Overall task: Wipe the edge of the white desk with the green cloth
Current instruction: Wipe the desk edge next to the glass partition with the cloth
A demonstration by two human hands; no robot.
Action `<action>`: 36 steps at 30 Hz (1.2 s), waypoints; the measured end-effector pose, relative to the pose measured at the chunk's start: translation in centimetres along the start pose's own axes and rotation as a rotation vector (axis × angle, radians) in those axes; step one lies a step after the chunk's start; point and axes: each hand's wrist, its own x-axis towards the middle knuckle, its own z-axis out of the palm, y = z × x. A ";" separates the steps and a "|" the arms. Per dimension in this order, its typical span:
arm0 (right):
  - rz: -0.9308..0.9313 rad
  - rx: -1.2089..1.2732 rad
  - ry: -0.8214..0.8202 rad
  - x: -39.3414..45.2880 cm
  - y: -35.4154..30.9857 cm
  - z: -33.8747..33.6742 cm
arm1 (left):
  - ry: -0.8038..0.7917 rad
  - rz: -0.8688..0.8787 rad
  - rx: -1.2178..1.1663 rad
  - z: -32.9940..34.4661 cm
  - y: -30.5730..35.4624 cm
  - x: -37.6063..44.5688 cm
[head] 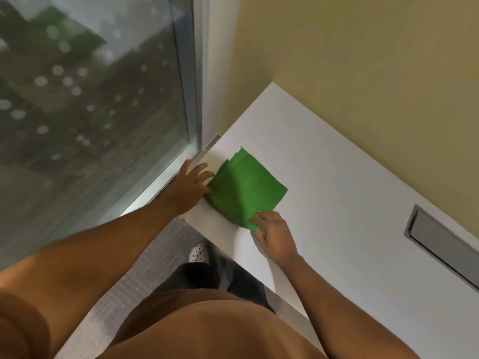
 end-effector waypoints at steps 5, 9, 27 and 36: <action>-0.079 -0.099 -0.050 0.3 0.0 -0.1 | 0.106 -0.123 -0.031 1.5 2.0 -2.8; -0.143 -0.074 -0.083 2.2 0.2 -1.2 | 0.261 -0.300 -0.239 3.6 5.5 -5.7; -0.744 -0.578 -0.384 13.1 -1.2 4.9 | 0.623 -1.523 -1.249 9.5 23.9 0.7; -0.693 -0.433 -0.224 18.4 -6.6 7.9 | 0.887 -1.651 -1.155 10.3 24.7 3.2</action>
